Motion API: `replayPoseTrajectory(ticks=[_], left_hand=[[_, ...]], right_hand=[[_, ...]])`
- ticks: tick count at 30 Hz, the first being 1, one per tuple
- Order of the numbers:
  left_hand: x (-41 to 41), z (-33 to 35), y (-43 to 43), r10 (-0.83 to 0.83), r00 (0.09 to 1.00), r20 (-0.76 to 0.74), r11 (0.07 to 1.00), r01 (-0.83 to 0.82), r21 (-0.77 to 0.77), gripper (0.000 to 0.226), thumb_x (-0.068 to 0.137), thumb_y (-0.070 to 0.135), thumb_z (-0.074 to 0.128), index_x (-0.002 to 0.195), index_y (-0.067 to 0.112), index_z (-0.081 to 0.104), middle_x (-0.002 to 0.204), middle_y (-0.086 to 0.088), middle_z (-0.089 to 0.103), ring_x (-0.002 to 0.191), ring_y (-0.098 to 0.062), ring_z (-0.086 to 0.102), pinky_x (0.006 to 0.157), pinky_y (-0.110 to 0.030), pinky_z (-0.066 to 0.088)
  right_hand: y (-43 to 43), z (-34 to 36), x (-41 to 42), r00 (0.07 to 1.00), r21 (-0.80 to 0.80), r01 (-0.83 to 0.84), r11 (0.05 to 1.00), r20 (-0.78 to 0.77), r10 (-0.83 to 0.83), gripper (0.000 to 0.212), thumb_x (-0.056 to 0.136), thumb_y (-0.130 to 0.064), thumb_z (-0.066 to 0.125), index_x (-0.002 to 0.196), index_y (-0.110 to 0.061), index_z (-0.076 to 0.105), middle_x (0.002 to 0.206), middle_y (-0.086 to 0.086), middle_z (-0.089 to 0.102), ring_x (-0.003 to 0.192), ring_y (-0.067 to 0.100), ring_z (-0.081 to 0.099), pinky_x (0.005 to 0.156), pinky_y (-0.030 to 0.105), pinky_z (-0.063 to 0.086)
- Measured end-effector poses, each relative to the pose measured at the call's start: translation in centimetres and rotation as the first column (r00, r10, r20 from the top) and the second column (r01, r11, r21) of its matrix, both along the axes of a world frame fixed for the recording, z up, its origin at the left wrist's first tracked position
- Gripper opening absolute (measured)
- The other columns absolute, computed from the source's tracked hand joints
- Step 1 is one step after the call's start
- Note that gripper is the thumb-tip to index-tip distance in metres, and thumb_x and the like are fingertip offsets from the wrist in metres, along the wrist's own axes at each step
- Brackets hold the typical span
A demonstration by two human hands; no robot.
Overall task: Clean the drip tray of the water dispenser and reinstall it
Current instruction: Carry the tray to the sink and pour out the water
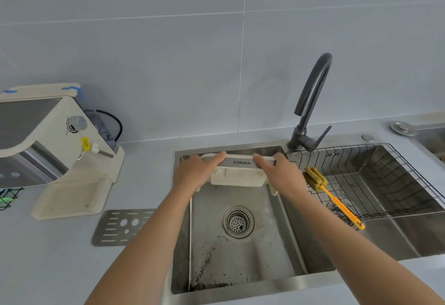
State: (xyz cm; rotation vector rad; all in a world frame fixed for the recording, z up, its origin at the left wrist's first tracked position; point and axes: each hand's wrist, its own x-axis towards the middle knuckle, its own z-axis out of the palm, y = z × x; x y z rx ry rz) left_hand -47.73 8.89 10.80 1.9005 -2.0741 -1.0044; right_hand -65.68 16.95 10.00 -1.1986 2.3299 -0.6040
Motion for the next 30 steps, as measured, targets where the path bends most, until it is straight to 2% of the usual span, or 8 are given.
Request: replayPoseTrajectory(ticks=[5,9,12,14,19,22,27,30], left_hand=[[0.9,-3.8,2.8,-0.086,0.996,0.038,0.963,0.073,0.26,0.083,0.081,0.07,0.041,0.134,0.008,0.046,0.141,-0.015,0.046,0.124,-0.034,0.049,0.101,-0.045,0.045],[0.7,-1.6,1.3,-0.099,0.989,0.107,0.994,0.093,0.061,0.084,0.08,0.074,0.035,0.118,0.003,0.059,0.115,-0.014,0.062,0.106,-0.03,0.061,0.088,-0.031,0.047],[0.6,-0.6,0.5,-0.06,0.996,0.059,0.995,0.064,-0.071,0.086,0.08,0.074,0.033,0.107,-0.002,0.061,0.084,-0.012,0.063,0.061,-0.018,0.054,0.067,-0.026,0.042],[0.8,-2.1,1.0,-0.104,0.994,0.023,0.993,0.105,-0.045,0.08,0.082,0.071,0.031,0.1,0.002,0.066,0.066,-0.005,0.057,0.05,-0.012,0.048,0.058,-0.026,0.048],[2.4,-7.2,4.2,-0.132,0.991,-0.013,0.93,0.129,0.344,0.06,0.086,0.064,0.037,0.093,0.011,0.064,0.102,-0.001,0.059,0.094,-0.026,0.059,0.091,-0.035,0.049],[1.9,-5.3,2.7,-0.15,0.989,-0.018,0.955,0.149,0.255,0.053,0.085,0.066,0.036,0.071,0.02,0.058,0.086,-0.005,0.062,0.086,-0.025,0.062,0.088,-0.038,0.053],[1.7,-2.0,-0.2,-0.038,0.999,-0.036,0.998,0.036,-0.053,0.085,0.076,0.077,0.035,0.102,0.0,0.062,0.089,-0.015,0.067,0.08,-0.026,0.065,0.071,-0.029,0.048],[2.4,-4.6,1.3,-0.093,0.995,-0.048,0.994,0.096,0.06,0.073,0.081,0.071,0.034,0.091,0.007,0.066,0.075,-0.004,0.061,0.062,-0.016,0.058,0.066,-0.028,0.054]], right_hand=[[2.3,-4.3,1.7,0.994,0.257,-0.041,0.966,0.11,0.013,0.068,0.087,-0.062,0.038,0.12,-0.004,0.052,0.095,0.008,0.06,0.082,0.023,0.058,0.073,0.032,0.048],[1.4,-2.3,1.5,0.999,0.129,-0.006,0.992,0.045,0.0,0.071,0.085,-0.065,0.036,0.119,-0.004,0.051,0.105,0.013,0.065,0.094,0.029,0.063,0.082,0.039,0.052],[0.7,-0.6,0.6,0.999,0.009,0.002,1.0,-0.045,-0.002,0.071,0.084,-0.068,0.035,0.116,-0.007,0.05,0.093,0.01,0.065,0.084,0.028,0.064,0.078,0.041,0.055],[0.9,-1.5,0.6,0.995,0.044,0.01,0.999,-0.099,-0.005,0.071,0.082,-0.07,0.034,0.114,-0.008,0.05,0.089,0.008,0.066,0.079,0.026,0.066,0.074,0.041,0.057],[3.0,-6.8,2.8,0.997,0.382,-0.043,0.923,0.079,0.013,0.067,0.083,-0.063,0.04,0.109,-0.003,0.056,0.089,0.007,0.06,0.081,0.025,0.061,0.075,0.034,0.054],[1.6,-5.4,2.5,1.0,0.288,-0.007,0.958,0.015,0.003,0.069,0.083,-0.066,0.037,0.109,-0.005,0.055,0.09,0.009,0.063,0.079,0.026,0.061,0.08,0.039,0.056],[-0.2,-1.3,1.7,0.988,0.023,0.051,0.998,-0.148,-0.047,0.075,0.081,-0.071,0.029,0.117,-0.008,0.048,0.096,0.013,0.068,0.087,0.032,0.065,0.081,0.044,0.054],[1.0,-3.4,2.7,0.995,0.138,0.059,0.989,-0.093,-0.046,0.07,0.082,-0.069,0.032,0.114,-0.009,0.049,0.098,0.013,0.066,0.09,0.031,0.064,0.084,0.044,0.053]])
